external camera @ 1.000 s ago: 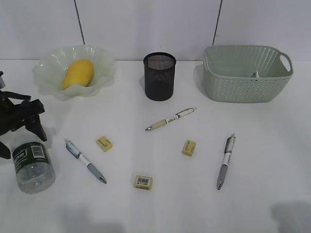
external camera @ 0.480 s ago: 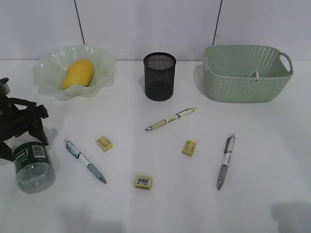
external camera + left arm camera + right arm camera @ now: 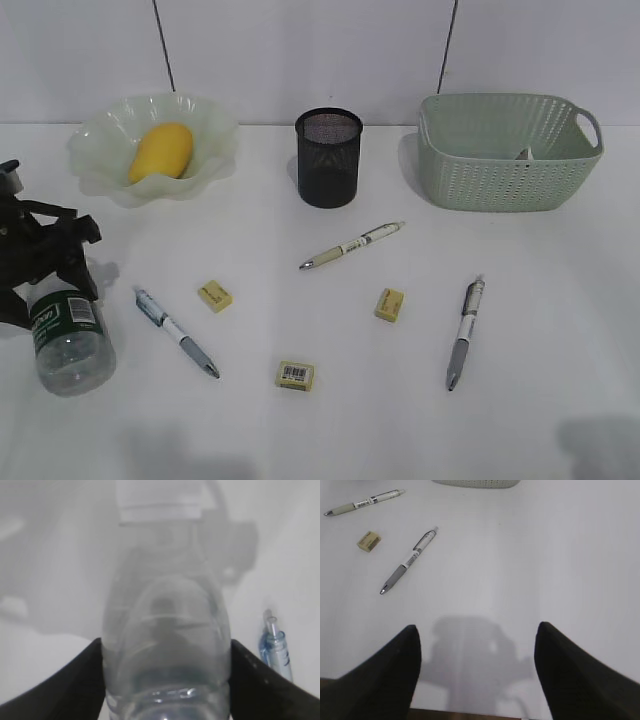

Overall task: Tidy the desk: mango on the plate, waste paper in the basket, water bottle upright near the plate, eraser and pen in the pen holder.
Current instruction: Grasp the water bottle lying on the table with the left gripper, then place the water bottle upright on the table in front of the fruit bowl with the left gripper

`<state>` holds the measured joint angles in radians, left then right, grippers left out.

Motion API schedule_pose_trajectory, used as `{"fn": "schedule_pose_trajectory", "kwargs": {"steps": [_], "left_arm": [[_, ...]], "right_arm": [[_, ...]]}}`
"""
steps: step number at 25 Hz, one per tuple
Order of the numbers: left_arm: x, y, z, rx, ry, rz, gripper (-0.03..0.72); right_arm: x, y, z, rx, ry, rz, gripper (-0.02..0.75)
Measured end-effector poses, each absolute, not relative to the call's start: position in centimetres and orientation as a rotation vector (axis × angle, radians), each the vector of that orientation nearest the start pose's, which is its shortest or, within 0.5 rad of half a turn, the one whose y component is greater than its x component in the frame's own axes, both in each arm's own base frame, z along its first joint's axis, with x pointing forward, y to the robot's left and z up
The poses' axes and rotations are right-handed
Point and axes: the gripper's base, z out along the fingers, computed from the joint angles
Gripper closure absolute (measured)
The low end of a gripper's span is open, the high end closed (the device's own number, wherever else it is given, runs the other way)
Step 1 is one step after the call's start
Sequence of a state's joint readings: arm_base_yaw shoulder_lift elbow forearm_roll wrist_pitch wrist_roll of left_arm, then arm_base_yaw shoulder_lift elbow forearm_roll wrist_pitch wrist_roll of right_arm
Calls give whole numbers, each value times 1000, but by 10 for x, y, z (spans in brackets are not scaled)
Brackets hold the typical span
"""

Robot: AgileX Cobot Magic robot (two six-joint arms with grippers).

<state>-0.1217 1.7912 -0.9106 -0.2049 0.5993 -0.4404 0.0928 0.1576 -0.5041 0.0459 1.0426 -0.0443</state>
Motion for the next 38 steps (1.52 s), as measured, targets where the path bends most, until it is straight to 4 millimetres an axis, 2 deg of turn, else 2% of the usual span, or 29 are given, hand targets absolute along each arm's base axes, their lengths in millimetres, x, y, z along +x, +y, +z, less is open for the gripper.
{"fn": "schedule_pose_trajectory", "kwargs": {"steps": [6,16,22,26,32,38], "left_arm": [[303,-47,147,-676,2889,-259,176],[297,-42,204,-534,2682,-270,176],[298,-38,242,-423,2445,-275,176],[303,-36,258,-329,2300,-255,176],[307,-37,258,-139,2115,-216,176],[290,-45,231,61,1903,-277,176]], "right_arm": [[20,5,279,-146,2175,84,177],[20,5,279,-144,2175,84,176],[20,5,279,-144,2175,83,177],[20,5,279,-144,2175,83,177],[20,5,279,-144,2174,82,177],[20,5,279,-144,2174,81,176]]}}
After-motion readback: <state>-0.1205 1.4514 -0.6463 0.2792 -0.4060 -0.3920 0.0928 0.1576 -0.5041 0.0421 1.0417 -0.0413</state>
